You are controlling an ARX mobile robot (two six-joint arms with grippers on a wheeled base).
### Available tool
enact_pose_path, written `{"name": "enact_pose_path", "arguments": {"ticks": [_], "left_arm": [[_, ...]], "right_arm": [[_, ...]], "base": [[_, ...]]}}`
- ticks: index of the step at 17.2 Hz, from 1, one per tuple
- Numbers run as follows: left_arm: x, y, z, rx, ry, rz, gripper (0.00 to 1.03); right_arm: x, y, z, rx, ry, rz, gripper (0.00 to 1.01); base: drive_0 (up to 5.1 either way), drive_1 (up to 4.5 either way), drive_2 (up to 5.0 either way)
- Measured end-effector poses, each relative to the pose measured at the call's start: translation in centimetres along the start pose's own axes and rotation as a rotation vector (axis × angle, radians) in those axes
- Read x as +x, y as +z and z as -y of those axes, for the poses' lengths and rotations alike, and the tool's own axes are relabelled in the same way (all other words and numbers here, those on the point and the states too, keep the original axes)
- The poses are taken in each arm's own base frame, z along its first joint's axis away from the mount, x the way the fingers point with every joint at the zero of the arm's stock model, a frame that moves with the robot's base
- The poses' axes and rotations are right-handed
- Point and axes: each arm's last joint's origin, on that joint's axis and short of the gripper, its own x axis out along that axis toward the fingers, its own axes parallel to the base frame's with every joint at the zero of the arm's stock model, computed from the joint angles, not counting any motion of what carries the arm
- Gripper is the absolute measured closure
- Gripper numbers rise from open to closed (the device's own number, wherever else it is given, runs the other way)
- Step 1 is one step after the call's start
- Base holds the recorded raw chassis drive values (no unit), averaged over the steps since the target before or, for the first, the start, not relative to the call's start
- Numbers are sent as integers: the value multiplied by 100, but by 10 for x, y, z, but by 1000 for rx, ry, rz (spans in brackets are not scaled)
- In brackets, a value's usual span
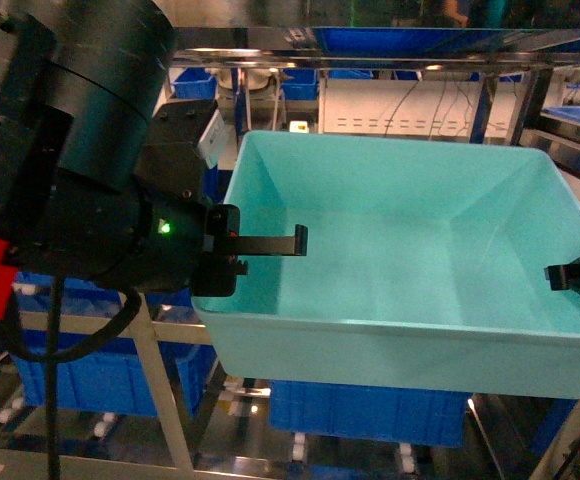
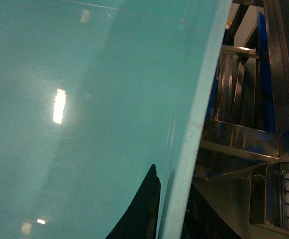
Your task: Organize blue bins on left shelf correctly
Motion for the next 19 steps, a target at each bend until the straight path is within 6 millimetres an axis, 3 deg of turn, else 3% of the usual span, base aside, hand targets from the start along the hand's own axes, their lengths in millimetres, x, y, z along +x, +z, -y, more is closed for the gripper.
{"name": "enact_pose_path", "arguments": {"ticks": [2, 9, 19], "left_arm": [[18, 2, 0, -3, 3, -19, 101], [18, 1, -1, -6, 3, -27, 101], [18, 3, -1, -9, 2, -19, 101]], "right_arm": [[14, 5, 3, -16, -12, -10, 94], [14, 5, 3, -25, -13, -15, 94], [14, 7, 3, -33, -14, -6, 94]], "base": [[0, 0, 0], [0, 0, 0], [-2, 430, -434]]}}
